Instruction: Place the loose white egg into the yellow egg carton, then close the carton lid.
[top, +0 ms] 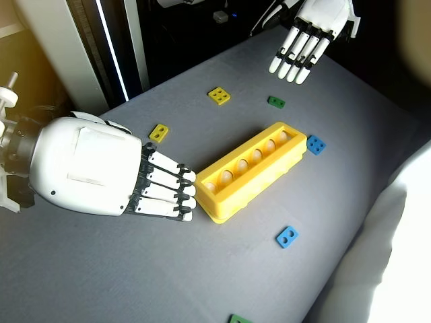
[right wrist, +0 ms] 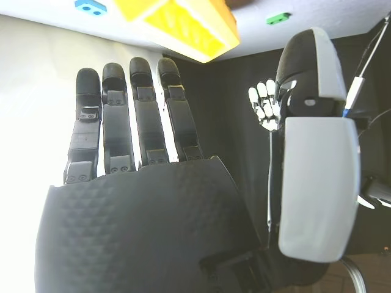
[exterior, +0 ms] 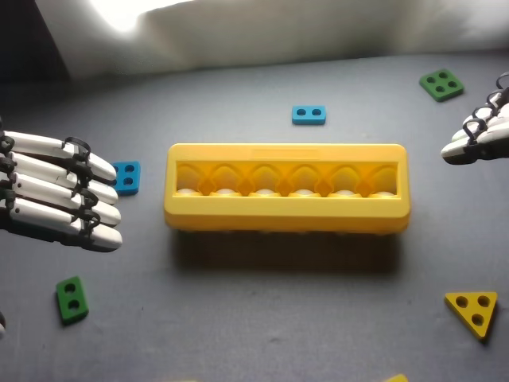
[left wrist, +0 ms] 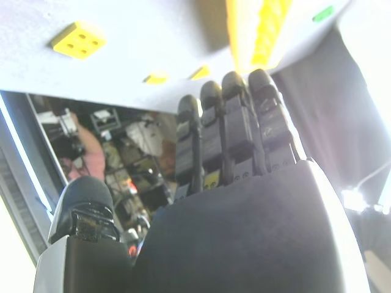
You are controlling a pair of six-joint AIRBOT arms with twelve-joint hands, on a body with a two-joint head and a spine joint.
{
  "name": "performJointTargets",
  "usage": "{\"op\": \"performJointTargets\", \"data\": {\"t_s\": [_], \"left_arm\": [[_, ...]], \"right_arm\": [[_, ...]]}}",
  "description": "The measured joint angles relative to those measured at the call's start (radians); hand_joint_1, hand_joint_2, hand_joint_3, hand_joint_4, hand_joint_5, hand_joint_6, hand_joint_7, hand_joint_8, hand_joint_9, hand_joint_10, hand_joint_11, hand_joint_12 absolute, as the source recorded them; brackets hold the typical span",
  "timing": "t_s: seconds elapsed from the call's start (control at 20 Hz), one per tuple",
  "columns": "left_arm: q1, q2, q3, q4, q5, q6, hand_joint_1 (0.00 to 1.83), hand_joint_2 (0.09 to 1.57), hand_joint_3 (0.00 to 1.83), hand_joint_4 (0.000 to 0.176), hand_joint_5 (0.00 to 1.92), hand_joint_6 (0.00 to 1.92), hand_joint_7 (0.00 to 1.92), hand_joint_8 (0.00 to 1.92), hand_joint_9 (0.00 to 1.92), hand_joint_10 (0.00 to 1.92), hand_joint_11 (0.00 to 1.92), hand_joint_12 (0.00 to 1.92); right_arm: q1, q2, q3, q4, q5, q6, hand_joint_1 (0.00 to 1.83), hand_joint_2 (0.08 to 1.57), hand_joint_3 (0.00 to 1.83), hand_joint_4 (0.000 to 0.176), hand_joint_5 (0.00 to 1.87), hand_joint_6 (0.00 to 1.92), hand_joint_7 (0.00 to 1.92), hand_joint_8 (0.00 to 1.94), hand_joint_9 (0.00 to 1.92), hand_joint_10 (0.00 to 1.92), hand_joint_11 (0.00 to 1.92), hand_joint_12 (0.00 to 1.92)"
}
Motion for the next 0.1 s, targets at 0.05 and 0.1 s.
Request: {"op": "performJointTargets", "data": {"t_s": [0.05,0.1], "left_arm": [[0.0,0.0,0.0,-0.002,0.0,-0.001,0.0,1.17,0.0,0.0,0.28,0.0,0.27,0.0,0.22,0.0,0.0,0.35],[0.0,0.0,-0.002,-0.006,0.002,-0.002,0.0,1.17,0.0,0.0,0.28,0.0,0.27,0.0,0.22,0.0,0.0,0.36]], "right_arm": [[0.0,0.0,0.0,0.0,0.0,0.0,0.49,0.96,0.0,0.0,0.29,0.0,0.28,0.0,0.23,0.0,0.0,0.57],[0.0,0.0,0.0,0.0,0.0,0.0,0.5,0.95,0.0,0.0,0.29,0.0,0.28,0.0,0.22,0.0,0.0,0.57]]}}
